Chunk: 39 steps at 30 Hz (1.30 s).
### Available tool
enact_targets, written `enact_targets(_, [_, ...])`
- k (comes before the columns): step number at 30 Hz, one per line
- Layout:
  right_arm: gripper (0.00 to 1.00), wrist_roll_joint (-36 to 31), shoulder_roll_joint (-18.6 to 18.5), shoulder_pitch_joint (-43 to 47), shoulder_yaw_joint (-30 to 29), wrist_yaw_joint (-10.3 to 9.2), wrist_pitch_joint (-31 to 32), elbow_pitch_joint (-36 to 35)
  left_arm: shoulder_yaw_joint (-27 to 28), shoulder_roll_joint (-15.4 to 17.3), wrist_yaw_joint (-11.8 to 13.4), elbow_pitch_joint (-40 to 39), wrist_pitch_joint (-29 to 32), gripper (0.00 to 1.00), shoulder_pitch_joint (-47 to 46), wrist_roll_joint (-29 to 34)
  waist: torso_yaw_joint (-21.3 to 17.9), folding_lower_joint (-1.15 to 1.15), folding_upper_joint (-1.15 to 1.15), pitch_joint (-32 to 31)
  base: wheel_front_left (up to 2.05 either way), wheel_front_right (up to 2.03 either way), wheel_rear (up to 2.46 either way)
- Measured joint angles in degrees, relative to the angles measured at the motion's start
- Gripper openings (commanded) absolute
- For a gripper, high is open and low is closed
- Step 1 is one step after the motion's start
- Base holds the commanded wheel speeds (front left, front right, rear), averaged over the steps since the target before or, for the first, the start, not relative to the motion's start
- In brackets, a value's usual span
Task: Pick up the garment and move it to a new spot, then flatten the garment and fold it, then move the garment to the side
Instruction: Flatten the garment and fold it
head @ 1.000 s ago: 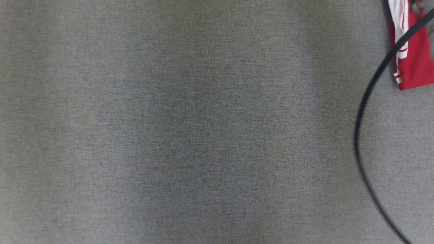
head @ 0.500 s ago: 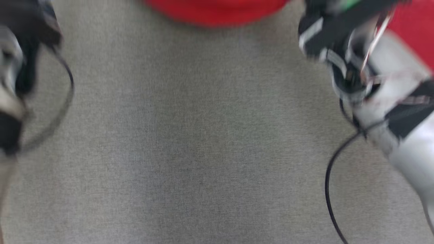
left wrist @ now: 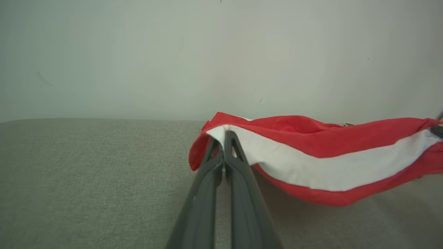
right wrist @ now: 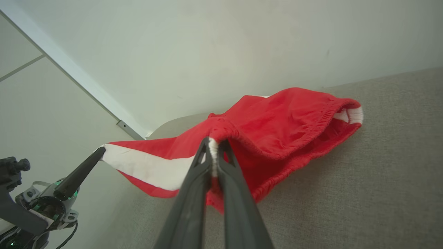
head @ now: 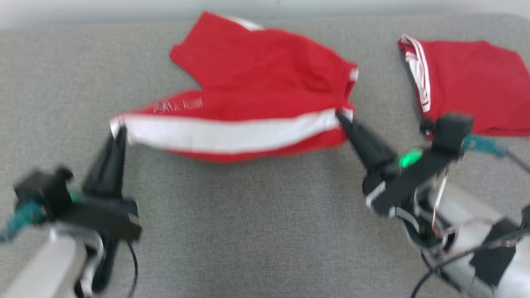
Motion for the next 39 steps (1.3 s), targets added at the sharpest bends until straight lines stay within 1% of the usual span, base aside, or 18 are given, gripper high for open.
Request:
enact_targets(2, [0.0, -0.03, -0.79, 2.57, 0.7, 0.0, -0.11, -1.47, -0.12, 0.11, 1.08, -1.68, 0.0, 0.0, 3.76, -0.22, 0.13, 0.0, 0.0, -1.07, 0.0, 0.0, 0.0])
enact_targets(5, [0.0, -1.04, -1.97, 6.23, 1.58, 0.0, -0.52, -2.5, -0.37, 1.41, 2.87, -3.39, 0.0, 0.0, 8.65, 0.83, 0.18, 0.01, 0.0, -2.7, 0.0, 0.0, 0.0])
enact_targets(9, [0.0, -1.89, -3.15, 11.84, 2.15, 0.0, -0.56, -2.78, -1.08, 1.34, 3.78, -5.93, -0.01, 0.0, 15.14, 1.53, 0.21, 0.01, 0.0, -4.89, 0.0, 0.0, 0.0])
enact_targets(15, [0.0, -1.88, -5.05, 21.58, -1.27, 0.0, -0.77, -3.47, -0.67, -0.09, 4.38, -7.44, -0.05, 0.0, 22.79, 3.82, 1.17, 0.01, -0.01, -7.64, 0.0, 0.0, 0.0])
enact_targets(18, [0.0, -2.24, -5.86, 26.01, -2.92, 0.0, -0.79, -4.39, -0.25, -2.15, 4.3, -8.45, -0.07, 0.0, 27.02, 3.69, 1.96, 0.01, -0.01, -8.8, 0.0, 0.0, 0.0])
enact_targets(21, [0.0, -3.23, -6.11, 29.48, -3.75, 0.0, -0.45, -5.38, 0.13, -2.67, 3.83, -8.03, -0.07, 0.0, 30.12, 3.86, 2.62, 0.01, -0.01, -9.86, 0.0, 0.0, 0.0])
enact_targets(25, [0.0, -3.44, -6.76, 34.01, -4.88, 0.0, 1.85, -7.0, 1.03, -3.85, 3.77, -7.25, -0.08, 0.0, 33.7, 4.21, 3.26, 0.01, -0.01, -11.23, 0.0, 0.0, 0.0])
enact_targets(29, [0.0, -4.06, -7.17, 37.82, -6.51, 0.0, 4.59, -9.02, 1.93, -4.24, 3.23, -7.31, -0.08, 0.0, 36.02, 4.76, 3.76, 0.01, 0.0, -11.83, 0.0, 0.0, 0.0])
enact_targets(33, [0.0, -4.88, -6.87, 40.49, -10.17, 0.0, 5.08, -11.29, 3.7, -4.63, 2.67, -8.12, -0.08, 0.0, 36.32, 5.91, 3.58, 0.02, 0.0, -11.67, 0.0, 0.0, 0.0])
enact_targets(35, [0.0, -5.6, -6.27, 40.76, -12.36, 0.0, 5.0, -12.69, 4.52, -4.65, 1.91, -8.44, -0.08, 0.0, 35.98, 6.34, 3.23, 0.02, 0.0, -11.52, 0.0, 0.0, 0.0])
enact_targets(39, [0.0, -7.25, -3.71, 40.69, -15.86, 0.0, 5.03, -14.44, 4.8, -2.45, -0.18, -8.67, 0.68, 0.0, 31.25, 8.02, 2.2, 0.02, 0.0, -11.13, 0.0, 0.0, 0.0])
